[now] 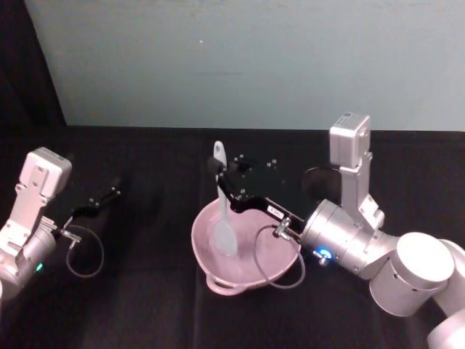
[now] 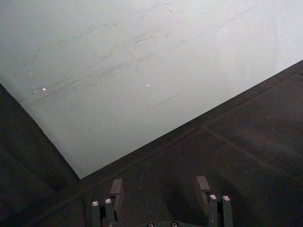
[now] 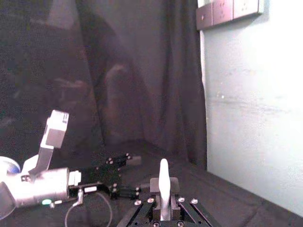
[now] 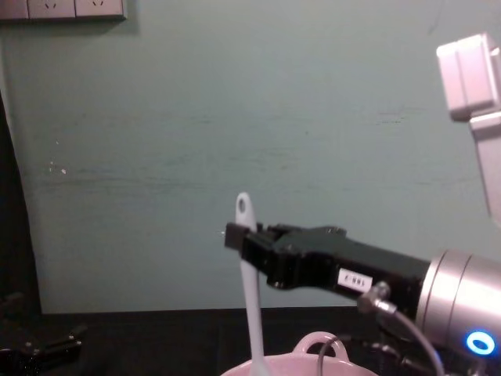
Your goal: Use the one hand to pick up the spoon and stir the clear water in the bowl.
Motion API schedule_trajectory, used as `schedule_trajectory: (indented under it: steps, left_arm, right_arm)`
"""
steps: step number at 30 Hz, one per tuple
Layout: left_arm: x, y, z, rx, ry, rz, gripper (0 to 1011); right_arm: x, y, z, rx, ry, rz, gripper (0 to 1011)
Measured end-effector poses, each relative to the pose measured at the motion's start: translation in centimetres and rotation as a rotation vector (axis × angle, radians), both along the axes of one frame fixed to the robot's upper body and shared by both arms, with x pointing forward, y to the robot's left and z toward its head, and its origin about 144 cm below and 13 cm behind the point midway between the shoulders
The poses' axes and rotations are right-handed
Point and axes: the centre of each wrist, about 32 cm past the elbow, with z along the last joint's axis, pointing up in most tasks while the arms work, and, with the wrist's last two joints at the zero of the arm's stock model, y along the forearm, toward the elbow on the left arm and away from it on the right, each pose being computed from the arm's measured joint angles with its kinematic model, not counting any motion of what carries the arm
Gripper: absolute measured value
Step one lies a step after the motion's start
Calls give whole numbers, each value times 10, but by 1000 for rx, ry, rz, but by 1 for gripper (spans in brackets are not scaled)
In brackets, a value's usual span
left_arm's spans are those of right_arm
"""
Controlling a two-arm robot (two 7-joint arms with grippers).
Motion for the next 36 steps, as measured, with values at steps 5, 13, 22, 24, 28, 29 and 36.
schedule_trajectory:
  steps: [5, 13, 22, 24, 28, 29, 36]
  left_arm:
    - [0, 0, 0, 0, 0, 0, 1005]
    - [0, 0, 0, 0, 0, 0, 1005]
    - [0, 0, 0, 0, 0, 0, 1005]
    - [0, 0, 0, 0, 0, 0, 1005]
    - [0, 0, 0, 0, 0, 0, 1005]
    - [0, 0, 0, 0, 0, 0, 1005]
    - [0, 0, 0, 0, 0, 0, 1005]
  right_arm:
    - [0, -6, 10, 27, -19, -12, 114]
    - [3, -26, 38, 78, -61, -57, 114]
    - [13, -57, 63, 56, -73, -126, 114]
    - [15, -61, 66, 51, -72, -135, 114]
    - [20, -74, 72, 27, -62, -156, 114]
    - [21, -75, 73, 24, -60, -159, 114]
    - [26, -91, 79, 14, -55, -196, 114]
